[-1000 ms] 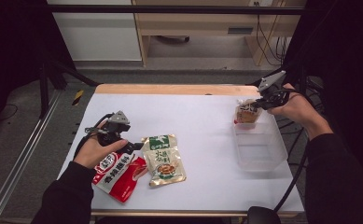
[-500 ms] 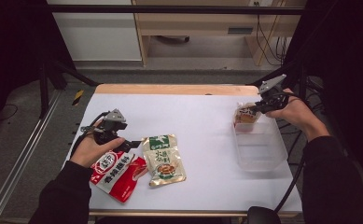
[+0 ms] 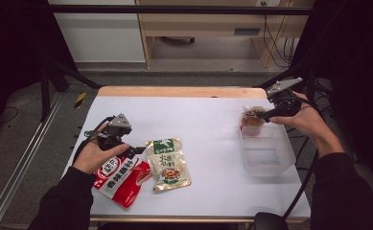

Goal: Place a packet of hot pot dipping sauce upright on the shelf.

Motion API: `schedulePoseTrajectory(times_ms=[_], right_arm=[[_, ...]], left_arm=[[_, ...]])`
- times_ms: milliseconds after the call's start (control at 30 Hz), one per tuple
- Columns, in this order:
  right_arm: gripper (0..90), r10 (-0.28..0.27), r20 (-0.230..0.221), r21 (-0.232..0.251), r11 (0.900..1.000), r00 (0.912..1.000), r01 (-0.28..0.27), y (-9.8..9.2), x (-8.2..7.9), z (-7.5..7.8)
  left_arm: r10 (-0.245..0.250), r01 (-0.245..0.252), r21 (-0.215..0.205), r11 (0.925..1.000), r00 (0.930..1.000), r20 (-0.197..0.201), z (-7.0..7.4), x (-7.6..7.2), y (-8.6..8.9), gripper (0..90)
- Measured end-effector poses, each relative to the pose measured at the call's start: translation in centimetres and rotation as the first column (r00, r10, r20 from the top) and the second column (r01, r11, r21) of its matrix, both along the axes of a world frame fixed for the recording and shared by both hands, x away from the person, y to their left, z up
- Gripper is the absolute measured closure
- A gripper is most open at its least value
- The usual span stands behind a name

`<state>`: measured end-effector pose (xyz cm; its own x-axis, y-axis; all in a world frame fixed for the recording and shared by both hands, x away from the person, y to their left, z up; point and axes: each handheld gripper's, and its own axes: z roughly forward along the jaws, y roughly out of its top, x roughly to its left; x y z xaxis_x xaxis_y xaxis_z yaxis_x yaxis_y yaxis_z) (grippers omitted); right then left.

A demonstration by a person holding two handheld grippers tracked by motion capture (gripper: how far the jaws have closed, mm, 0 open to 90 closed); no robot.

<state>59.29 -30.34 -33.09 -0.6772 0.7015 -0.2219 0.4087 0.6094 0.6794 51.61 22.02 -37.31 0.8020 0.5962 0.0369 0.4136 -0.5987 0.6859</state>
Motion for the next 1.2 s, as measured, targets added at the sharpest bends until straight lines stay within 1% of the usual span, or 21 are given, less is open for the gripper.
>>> schedulePoseTrajectory(times_ms=[133, 167, 200, 267, 300, 367, 433, 500, 533, 567, 600, 633, 733, 767, 800, 833, 867, 900, 1000, 1100, 1200], right_arm=[[14.3, -0.020, 0.061, 0.061, 0.998, 0.9979, 0.017, 0.8, -2.7, 0.8], [14.3, -0.020, 0.061, 0.061, 0.998, 0.9979, 0.017, 0.8, -2.7, 0.8], [14.0, -0.019, 0.081, 0.074, 0.997, 0.9965, 0.013, 1.3, -4.1, 1.0], [14.3, -0.024, 0.104, 0.092, 0.996, 0.9943, 0.014, 1.7, -5.2, 1.2], [14.3, -0.024, 0.104, 0.092, 0.996, 0.9943, 0.014, 1.7, -5.2, 1.2], [14.5, -0.033, 0.131, 0.131, 0.991, 0.9908, 0.016, 2.6, -7.1, 1.2], [14.6, -0.039, 0.140, 0.135, 0.991, 0.9894, 0.020, 3.2, -8.0, 1.0], [14.9, -0.038, 0.152, 0.161, 0.987, 0.9877, 0.014, 3.9, -9.0, 0.7], [14.9, -0.038, 0.152, 0.161, 0.987, 0.9877, 0.014, 3.9, -9.0, 0.7], [15.4, -0.049, 0.147, 0.198, 0.980, 0.9879, 0.020, 4.6, -9.8, 0.2], [15.8, -0.040, 0.149, 0.208, 0.978, 0.9880, 0.008, 5.1, -10.2, -0.1], [15.8, -0.040, 0.149, 0.208, 0.978, 0.9880, 0.008, 5.1, -10.2, -0.1], [15.9, 0.001, 0.155, 0.201, 0.979, 0.9879, -0.033, 7.4, -11.6, -1.7], [15.9, 0.001, 0.155, 0.201, 0.979, 0.9879, -0.033, 7.4, -11.6, -1.7], [15.8, 0.029, 0.164, 0.210, 0.976, 0.9861, -0.063, 8.6, -12.3, -2.3], [15.8, 0.029, 0.164, 0.210, 0.976, 0.9861, -0.063, 8.6, -12.3, -2.3], [15.2, 0.049, 0.163, 0.204, 0.976, 0.9854, -0.082, 9.9, -12.8, -3.0], [15.2, 0.049, 0.163, 0.204, 0.976, 0.9854, -0.082, 9.9, -12.8, -3.0], [14.4, 0.072, 0.156, 0.188, 0.977, 0.9852, -0.101, 11.6, -13.3, -4.0], [14.5, 0.076, 0.156, 0.190, 0.976, 0.9849, -0.106, 13.2, -13.3, -5.5], [15.6, 0.063, 0.158, 0.233, 0.968, 0.9854, -0.099, 14.0, -13.3, -6.5]], left_arm=[[0.001, -0.001, 0.002, 1.0000, 0.9998, 0.018, 0.0, -0.2, -0.3, 11.1], [0.002, -0.002, 0.000, 1.0000, 0.9998, 0.021, -0.1, -0.2, -0.4, 11.1], [0.002, -0.002, 0.000, 1.0000, 0.9997, 0.024, -0.3, -0.3, -0.5, 11.7], [0.002, -0.002, 0.015, 0.9999, 0.9997, 0.025, -0.5, -0.4, -0.6, 11.7], [0.006, -0.006, 0.017, 0.9998, 0.9997, 0.024, -0.7, -0.4, -0.7, 11.7], [0.019, -0.019, 0.014, 0.9997, 0.9996, 0.020, -1.4, -0.8, -0.7, 11.7], [0.029, -0.030, 0.012, 0.9995, 0.9994, 0.018, -2.0, -0.9, -0.7, 11.7], [0.038, -0.038, 0.023, 0.9990, 0.9991, 0.020, -2.7, -1.0, -0.7, 11.6], [0.038, -0.038, 0.023, 0.9990, 0.9991, 0.020, -2.7, -1.0, -0.7, 11.4], [0.038, -0.039, 0.033, 0.9987, 0.9991, 0.021, -3.0, -0.9, -0.8, 11.3], [0.042, -0.043, 0.029, 0.9987, 0.9990, 0.016, -3.3, -0.9, -0.9, 11.2], [0.043, -0.043, 0.025, 0.9988, 0.9990, 0.008, -3.6, -0.9, -0.9, 11.2], [0.039, -0.039, 0.031, 0.9987, 0.9992, -0.005, -4.5, -0.7, -1.2, 11.2], [0.041, -0.040, 0.037, 0.9985, 0.9991, -0.009, -4.8, -0.6, -1.3, 11.2], [0.046, -0.046, 0.025, 0.9986, 0.9989, -0.007, -5.4, -0.4, -1.5, 12.1], [0.046, -0.046, 0.025, 0.9986, 0.9989, -0.007, -5.4, -0.4, -1.5, 12.2], [0.045, -0.045, 0.025, 0.9987, 0.9986, -0.026, -5.9, 0.0, -1.9, 12.2], [0.045, -0.045, 0.025, 0.9987, 0.9986, -0.026, -5.9, 0.0, -1.9, 12.4], [0.059, -0.058, 0.034, 0.9977, 0.9976, -0.037, -6.6, 0.4, -2.6, 13.7], [0.078, -0.077, 0.049, 0.9958, 0.9964, -0.033, -7.1, 0.6, -3.0, 16.0], [0.078, -0.074, 0.061, 0.9954, 0.9953, -0.058, -7.6, 1.1, -3.3, 17.3]])
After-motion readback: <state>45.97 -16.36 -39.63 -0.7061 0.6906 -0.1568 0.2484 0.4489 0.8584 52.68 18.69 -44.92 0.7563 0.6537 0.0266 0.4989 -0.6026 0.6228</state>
